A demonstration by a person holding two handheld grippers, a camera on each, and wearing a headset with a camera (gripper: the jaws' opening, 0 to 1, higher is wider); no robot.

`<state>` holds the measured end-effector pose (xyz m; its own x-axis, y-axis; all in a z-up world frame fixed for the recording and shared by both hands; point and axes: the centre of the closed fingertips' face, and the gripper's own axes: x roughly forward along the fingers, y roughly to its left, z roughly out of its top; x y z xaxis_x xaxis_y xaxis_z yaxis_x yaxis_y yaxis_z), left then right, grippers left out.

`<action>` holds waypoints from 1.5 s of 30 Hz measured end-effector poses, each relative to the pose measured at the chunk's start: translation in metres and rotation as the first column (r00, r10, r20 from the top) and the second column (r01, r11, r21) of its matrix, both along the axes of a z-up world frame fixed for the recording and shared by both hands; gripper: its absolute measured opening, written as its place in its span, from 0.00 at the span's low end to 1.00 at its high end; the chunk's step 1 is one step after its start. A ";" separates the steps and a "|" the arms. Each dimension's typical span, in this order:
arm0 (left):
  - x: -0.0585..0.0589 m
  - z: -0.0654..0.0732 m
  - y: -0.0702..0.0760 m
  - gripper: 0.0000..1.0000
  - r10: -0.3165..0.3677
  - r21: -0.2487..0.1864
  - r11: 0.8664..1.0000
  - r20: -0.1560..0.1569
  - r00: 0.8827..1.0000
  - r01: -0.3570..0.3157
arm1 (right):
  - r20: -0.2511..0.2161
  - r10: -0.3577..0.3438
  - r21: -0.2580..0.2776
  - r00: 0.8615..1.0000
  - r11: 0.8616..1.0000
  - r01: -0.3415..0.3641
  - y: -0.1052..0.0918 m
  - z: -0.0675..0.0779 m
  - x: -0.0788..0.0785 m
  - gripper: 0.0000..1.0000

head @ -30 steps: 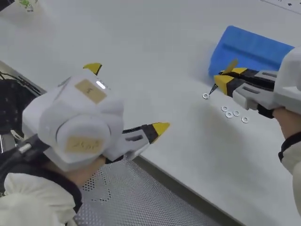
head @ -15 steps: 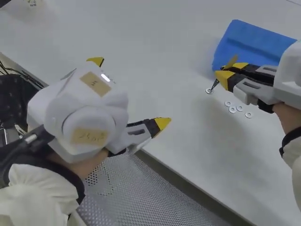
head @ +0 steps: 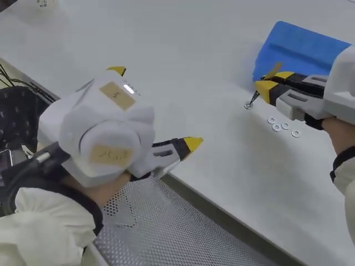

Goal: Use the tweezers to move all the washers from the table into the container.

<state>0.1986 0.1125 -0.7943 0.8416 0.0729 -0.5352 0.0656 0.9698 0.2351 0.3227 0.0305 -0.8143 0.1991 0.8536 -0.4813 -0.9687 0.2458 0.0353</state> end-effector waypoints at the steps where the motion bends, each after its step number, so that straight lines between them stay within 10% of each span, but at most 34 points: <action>1: 0.000 0.000 0.000 0.98 0.001 -0.001 1.000 0.001 1.000 -0.001 | 0.000 0.002 -0.001 1.000 1.000 -0.002 0.000 0.000 -0.001 0.04; 11: -0.001 -0.001 0.001 0.97 0.002 0.006 1.000 -0.007 1.000 -0.002 | 0.055 0.020 -0.027 0.998 0.999 -0.019 0.000 -0.003 -0.004 0.04; 45: -0.003 -0.003 0.004 0.94 0.011 0.023 1.000 -0.026 1.000 -0.010 | -0.028 -0.026 -0.025 0.999 0.999 0.025 -0.001 0.002 -0.004 0.03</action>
<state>0.1960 0.1164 -0.7975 0.8264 0.0938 -0.5551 0.0618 0.9649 0.2551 0.3182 0.0292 -0.8128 0.2066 0.8365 -0.5076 -0.9608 0.2714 0.0563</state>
